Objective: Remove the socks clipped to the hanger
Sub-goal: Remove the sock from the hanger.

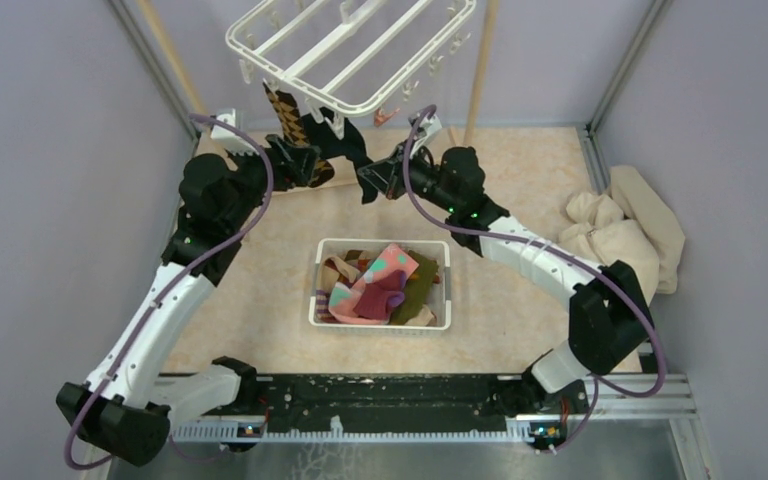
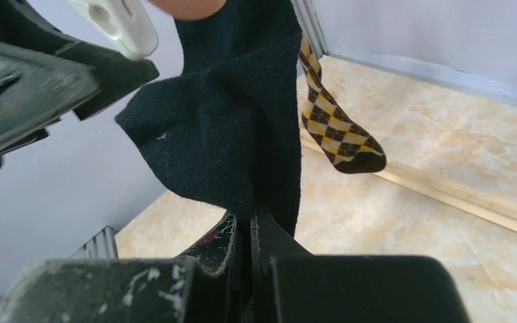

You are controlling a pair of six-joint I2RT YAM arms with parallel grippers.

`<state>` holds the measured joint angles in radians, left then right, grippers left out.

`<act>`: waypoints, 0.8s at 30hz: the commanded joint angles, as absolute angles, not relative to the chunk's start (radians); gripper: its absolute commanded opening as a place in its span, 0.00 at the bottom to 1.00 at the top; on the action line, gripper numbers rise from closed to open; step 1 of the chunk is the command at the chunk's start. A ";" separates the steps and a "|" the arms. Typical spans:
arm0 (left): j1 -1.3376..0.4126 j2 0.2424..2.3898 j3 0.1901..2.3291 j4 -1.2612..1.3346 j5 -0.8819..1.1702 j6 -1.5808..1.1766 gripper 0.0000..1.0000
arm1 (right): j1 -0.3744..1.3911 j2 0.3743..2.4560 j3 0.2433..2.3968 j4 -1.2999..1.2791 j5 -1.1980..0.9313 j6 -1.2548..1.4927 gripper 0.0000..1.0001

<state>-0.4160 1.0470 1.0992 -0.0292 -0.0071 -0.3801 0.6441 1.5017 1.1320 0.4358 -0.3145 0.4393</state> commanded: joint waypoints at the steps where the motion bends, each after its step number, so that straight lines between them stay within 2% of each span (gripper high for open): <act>1: -0.300 1.064 1.137 -0.008 0.110 -0.380 0.83 | 0.580 1.439 1.146 0.553 -0.433 0.532 0.00; 12: -0.221 1.156 1.087 0.334 0.385 -0.415 0.82 | 0.453 1.467 1.096 0.730 -0.651 0.747 0.00; 24: -0.183 1.224 1.003 0.600 0.461 -0.477 0.83 | 0.447 1.516 1.069 0.839 -0.714 0.840 0.00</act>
<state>-0.2104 1.1919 1.0241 0.4614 0.3992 -0.4339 0.4492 1.5127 1.0737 0.7425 -0.6834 0.8021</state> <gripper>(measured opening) 0.830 0.019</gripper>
